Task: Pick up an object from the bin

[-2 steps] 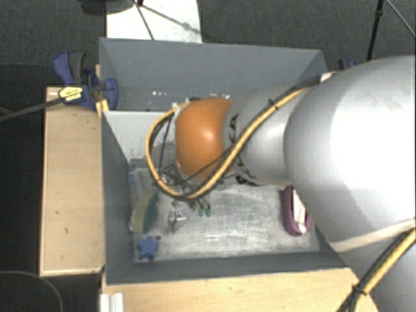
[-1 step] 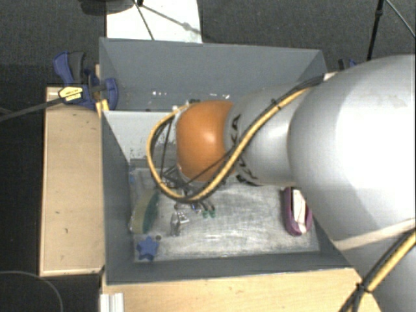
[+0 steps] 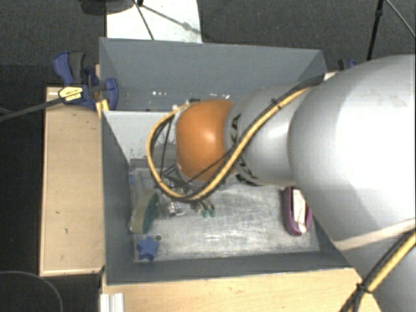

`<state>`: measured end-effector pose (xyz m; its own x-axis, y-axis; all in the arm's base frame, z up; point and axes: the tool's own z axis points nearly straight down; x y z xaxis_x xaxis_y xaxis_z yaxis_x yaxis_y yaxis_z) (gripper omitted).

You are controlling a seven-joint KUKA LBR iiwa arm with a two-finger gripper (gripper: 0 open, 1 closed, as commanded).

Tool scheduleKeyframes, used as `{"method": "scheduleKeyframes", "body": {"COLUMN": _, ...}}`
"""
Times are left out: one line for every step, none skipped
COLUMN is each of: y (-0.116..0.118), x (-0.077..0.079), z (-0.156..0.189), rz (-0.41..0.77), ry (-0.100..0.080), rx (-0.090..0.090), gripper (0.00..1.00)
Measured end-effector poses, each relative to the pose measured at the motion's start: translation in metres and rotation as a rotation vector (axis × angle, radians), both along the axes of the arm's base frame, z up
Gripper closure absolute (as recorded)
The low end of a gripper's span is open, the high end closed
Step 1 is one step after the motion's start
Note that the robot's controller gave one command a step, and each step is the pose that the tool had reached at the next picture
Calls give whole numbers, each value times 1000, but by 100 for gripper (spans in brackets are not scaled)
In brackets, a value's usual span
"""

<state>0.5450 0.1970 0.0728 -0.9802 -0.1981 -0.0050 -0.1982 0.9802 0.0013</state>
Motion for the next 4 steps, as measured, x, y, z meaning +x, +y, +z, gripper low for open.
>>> {"method": "scheduleKeyframes", "body": {"y": 0, "x": -1, "z": -2, "rz": -1, "ry": 4, "rx": -1, "gripper": 0}}
{"method": "scheduleKeyframes", "body": {"y": 0, "x": 0, "z": 0, "rz": -2, "ry": 0, "rx": 0, "gripper": 100}}
{"method": "scheduleKeyframes", "body": {"y": 0, "x": -1, "z": -2, "rz": -3, "ry": 4, "rx": -1, "gripper": 0}}
{"method": "scheduleKeyframes", "body": {"y": 0, "x": 0, "z": 0, "rz": -4, "ry": 0, "rx": 0, "gripper": 100}}
